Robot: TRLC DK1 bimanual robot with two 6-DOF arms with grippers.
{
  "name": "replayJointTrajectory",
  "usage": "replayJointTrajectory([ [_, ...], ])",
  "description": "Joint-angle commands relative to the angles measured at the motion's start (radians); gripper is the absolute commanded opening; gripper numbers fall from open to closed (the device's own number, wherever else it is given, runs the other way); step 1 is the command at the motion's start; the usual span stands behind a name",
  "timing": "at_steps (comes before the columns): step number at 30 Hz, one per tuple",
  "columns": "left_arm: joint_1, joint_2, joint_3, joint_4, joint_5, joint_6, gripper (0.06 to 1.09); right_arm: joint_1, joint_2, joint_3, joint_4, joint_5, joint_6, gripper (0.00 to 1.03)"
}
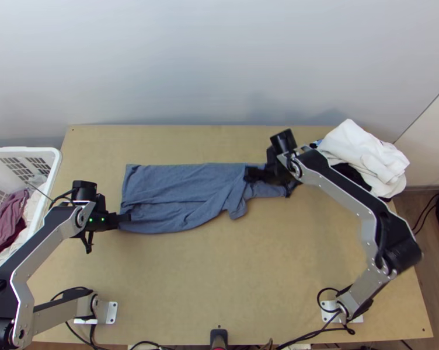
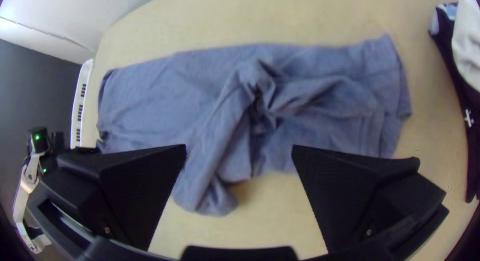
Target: Fold the t-shirt
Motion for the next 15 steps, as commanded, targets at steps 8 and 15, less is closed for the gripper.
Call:
replayJointTrajectory([
  [8, 0.002, 0.007, -0.007, 0.01, -0.001, 0.001, 0.1, 0.128, -0.026, -0.186, -0.102, -0.15, -0.005, 0.96],
  [15, 0.002, 0.004, -0.004, 0.007, -0.001, 0.004, 0.1, 0.154, 0.073, -0.099, -0.06, -0.15, -0.001, 0.87],
])
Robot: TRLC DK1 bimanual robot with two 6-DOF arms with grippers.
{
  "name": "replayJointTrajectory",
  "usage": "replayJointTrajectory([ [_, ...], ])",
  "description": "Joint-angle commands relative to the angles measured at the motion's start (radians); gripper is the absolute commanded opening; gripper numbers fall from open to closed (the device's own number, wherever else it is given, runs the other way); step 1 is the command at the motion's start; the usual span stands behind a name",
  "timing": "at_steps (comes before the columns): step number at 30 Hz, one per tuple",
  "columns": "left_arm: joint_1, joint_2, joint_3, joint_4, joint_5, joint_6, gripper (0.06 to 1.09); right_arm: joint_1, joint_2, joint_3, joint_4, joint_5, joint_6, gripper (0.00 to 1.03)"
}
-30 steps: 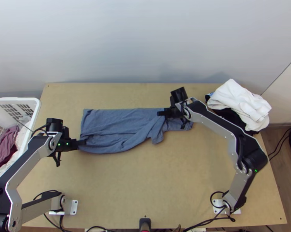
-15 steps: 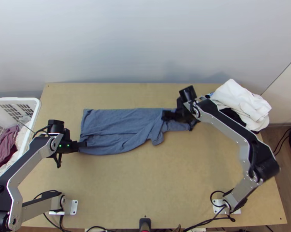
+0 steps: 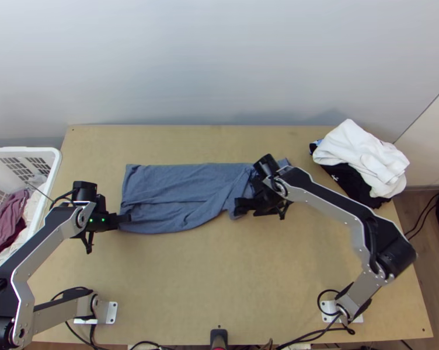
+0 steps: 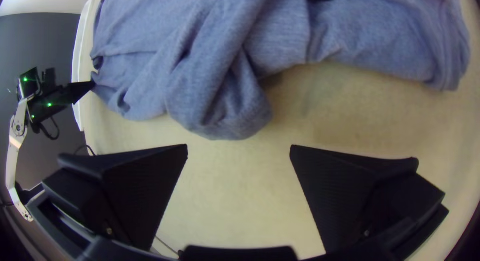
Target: Fold the t-shirt
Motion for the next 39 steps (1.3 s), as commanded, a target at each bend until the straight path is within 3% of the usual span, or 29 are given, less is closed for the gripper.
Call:
replayJointTrajectory([
  [1, 0.0, -0.004, 0.005, -0.003, 0.001, 0.005, 0.1, 0.029, 0.075, 0.054, 0.03, -0.012, 0.001, 0.84],
  [6, 0.008, -0.003, 0.002, -0.004, 0.001, 0.008, 0.1, 0.012, 0.1, 0.066, 0.058, -0.008, 0.0, 0.79],
  [11, 0.008, -0.001, 0.003, -0.003, 0.001, 0.01, 0.1, 0.006, 0.084, 0.043, 0.098, 0.003, -0.008, 0.38],
  [14, 0.008, 0.001, 0.003, -0.003, 0.001, 0.011, 0.1, -0.004, 0.066, 0.029, 0.108, 0.003, -0.015, 0.06],
  [27, 0.046, -0.082, 0.023, -0.04, 0.002, 0.028, 0.1, -0.03, -0.207, -0.175, -0.042, -0.029, -0.041, 0.03],
  [33, 0.052, -0.187, 0.011, -0.101, 0.01, 0.039, 0.1, 0.032, -0.371, -0.271, -0.126, -0.061, -0.035, 0.03],
  [39, 0.054, -0.269, -0.023, -0.13, 0.011, 0.048, 0.1, 0.105, -0.44, -0.296, -0.258, -0.173, -0.054, 0.03],
])
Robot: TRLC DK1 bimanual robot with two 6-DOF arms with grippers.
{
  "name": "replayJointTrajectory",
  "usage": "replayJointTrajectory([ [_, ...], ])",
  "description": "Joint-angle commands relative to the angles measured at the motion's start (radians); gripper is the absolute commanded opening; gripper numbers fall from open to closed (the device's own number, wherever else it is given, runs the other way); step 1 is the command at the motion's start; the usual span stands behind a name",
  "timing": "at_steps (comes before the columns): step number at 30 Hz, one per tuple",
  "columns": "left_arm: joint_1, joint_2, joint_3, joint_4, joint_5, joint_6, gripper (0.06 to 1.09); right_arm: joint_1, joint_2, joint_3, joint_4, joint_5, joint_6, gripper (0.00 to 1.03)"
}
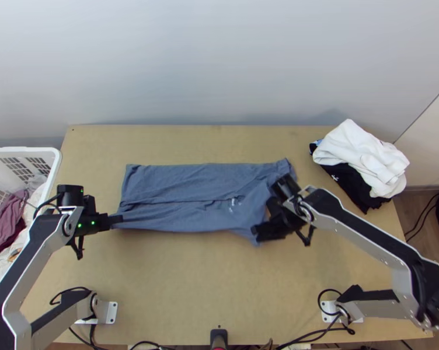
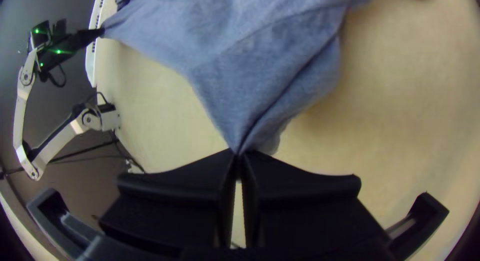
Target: Fold the t-shirt
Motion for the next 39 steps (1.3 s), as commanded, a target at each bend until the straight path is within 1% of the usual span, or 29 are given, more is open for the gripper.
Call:
replayJointTrajectory([
  [1, 0.006, -0.097, -0.028, -0.038, 0.004, 0.013, 0.1, 0.073, -0.106, -0.05, -0.136, -0.097, -0.032, 0.03],
  [4, 0.009, -0.112, -0.036, -0.041, 0.004, 0.019, 0.1, 0.077, -0.122, -0.034, -0.147, -0.102, -0.047, 0.03],
  [7, 0.009, -0.11, -0.037, -0.038, 0.005, 0.021, 0.1, 0.073, -0.102, 0.01, -0.11, -0.09, -0.047, 0.03],
  [11, 0.004, -0.101, -0.034, -0.031, 0.007, 0.019, 0.1, 0.076, -0.03, 0.075, -0.057, -0.082, -0.038, 0.03],
  [14, 0.003, -0.087, -0.033, -0.019, 0.005, 0.018, 0.1, 0.114, 0.05, 0.139, -0.03, -0.085, -0.03, 0.04],
  [17, 0.003, -0.061, -0.022, -0.008, 0.007, 0.013, 0.1, 0.149, 0.125, 0.17, 0.045, -0.097, -0.032, 0.04],
  [19, 0.003, -0.043, -0.014, -0.004, 0.005, 0.006, 0.1, 0.146, 0.173, 0.18, 0.151, -0.093, -0.026, 0.04],
  [21, 0.003, -0.029, -0.01, -0.004, 0.005, 0.0, 0.1, 0.129, 0.228, 0.213, 0.25, -0.067, 0.005, 0.04],
  [23, 0.003, -0.018, -0.02, 0.005, 0.005, -0.002, 0.1, 0.12, 0.303, 0.291, 0.269, -0.064, 0.023, 0.04],
  [27, 0.003, -0.002, -0.031, 0.018, 0.005, 0.0, 0.1, 0.126, 0.434, 0.412, 0.278, -0.064, 0.027, 0.04],
  [29, 0.007, 0.011, -0.026, 0.024, 0.005, 0.0, 0.1, 0.117, 0.478, 0.427, 0.344, -0.041, 0.033, 0.04],
  [32, 0.012, 0.024, -0.019, 0.031, 0.005, -0.002, 0.1, 0.069, 0.546, 0.473, 0.385, -0.024, 0.054, 0.04],
  [33, 0.012, 0.028, -0.019, 0.033, 0.005, -0.002, 0.1, 0.059, 0.562, 0.49, 0.388, -0.024, 0.057, 0.07],
  [34, 0.012, 0.031, -0.022, 0.035, 0.005, -0.002, 0.1, 0.048, 0.57, 0.506, 0.382, -0.024, 0.066, 0.2],
  [35, 0.012, 0.035, -0.025, 0.036, 0.005, -0.004, 0.1, 0.039, 0.57, 0.518, 0.378, -0.024, 0.071, 0.37],
  [36, 0.012, 0.038, -0.026, 0.039, 0.005, -0.004, 0.1, 0.028, 0.57, 0.529, 0.368, -0.024, 0.08, 0.59],
  [37, 0.012, 0.041, -0.028, 0.041, 0.005, -0.007, 0.1, 0.014, 0.561, 0.536, 0.335, -0.025, 0.085, 0.79],
  [38, 0.012, 0.044, -0.028, 0.041, 0.005, -0.011, 0.1, 0.002, 0.549, 0.538, 0.319, -0.025, 0.083, 0.91],
  [39, 0.012, 0.046, -0.028, 0.041, 0.005, -0.011, 0.1, -0.012, 0.527, 0.533, 0.296, -0.025, 0.071, 0.93],
])
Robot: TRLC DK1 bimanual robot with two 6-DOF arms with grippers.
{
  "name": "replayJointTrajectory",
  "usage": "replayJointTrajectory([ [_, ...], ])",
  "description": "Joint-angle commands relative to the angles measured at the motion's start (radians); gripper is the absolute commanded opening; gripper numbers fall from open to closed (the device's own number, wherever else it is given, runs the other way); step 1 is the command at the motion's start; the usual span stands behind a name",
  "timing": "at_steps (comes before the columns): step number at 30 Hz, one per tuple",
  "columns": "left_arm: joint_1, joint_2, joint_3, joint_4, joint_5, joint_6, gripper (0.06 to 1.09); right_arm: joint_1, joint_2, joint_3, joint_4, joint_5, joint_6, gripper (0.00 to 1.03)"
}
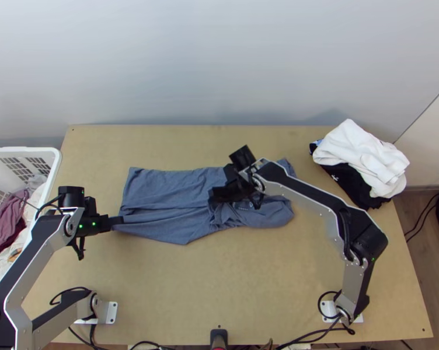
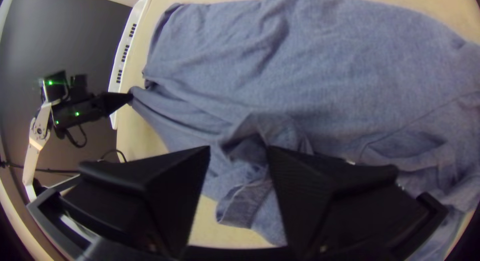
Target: Fold the t-shirt
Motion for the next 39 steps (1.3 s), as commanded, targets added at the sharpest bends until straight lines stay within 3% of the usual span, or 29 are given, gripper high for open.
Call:
replayJointTrajectory([
  [1, 0.003, 0.025, -0.004, 0.01, 0.0, -0.01, 0.1, -0.084, -0.009, 0.05, -0.058, 0.009, -0.003, 0.93],
  [6, 0.003, 0.028, -0.01, 0.018, 0.0, -0.013, 0.1, -0.165, -0.226, -0.113, -0.082, 0.022, -0.044, 0.93],
  [16, -0.007, 0.045, -0.013, 0.036, 0.0, -0.016, 0.1, -0.145, -0.516, -0.578, -0.118, 0.305, -0.337, 0.94],
  [25, -0.007, 0.04, -0.005, 0.035, 0.0, -0.014, 0.1, -0.133, -0.532, -0.679, -0.007, 0.437, -0.385, 0.94],
  [31, -0.007, 0.038, -0.005, 0.033, 0.0, -0.016, 0.1, -0.132, -0.519, -0.705, 0.02, 0.458, -0.393, 0.92],
  [35, -0.007, 0.04, -0.007, 0.033, 0.0, -0.019, 0.1, -0.121, -0.528, -0.722, 0.037, 0.458, -0.391, 0.54],
  [39, -0.007, 0.04, -0.008, 0.032, 0.0, -0.02, 0.1, -0.122, -0.543, -0.719, 0.042, 0.457, -0.388, 0.03],
])
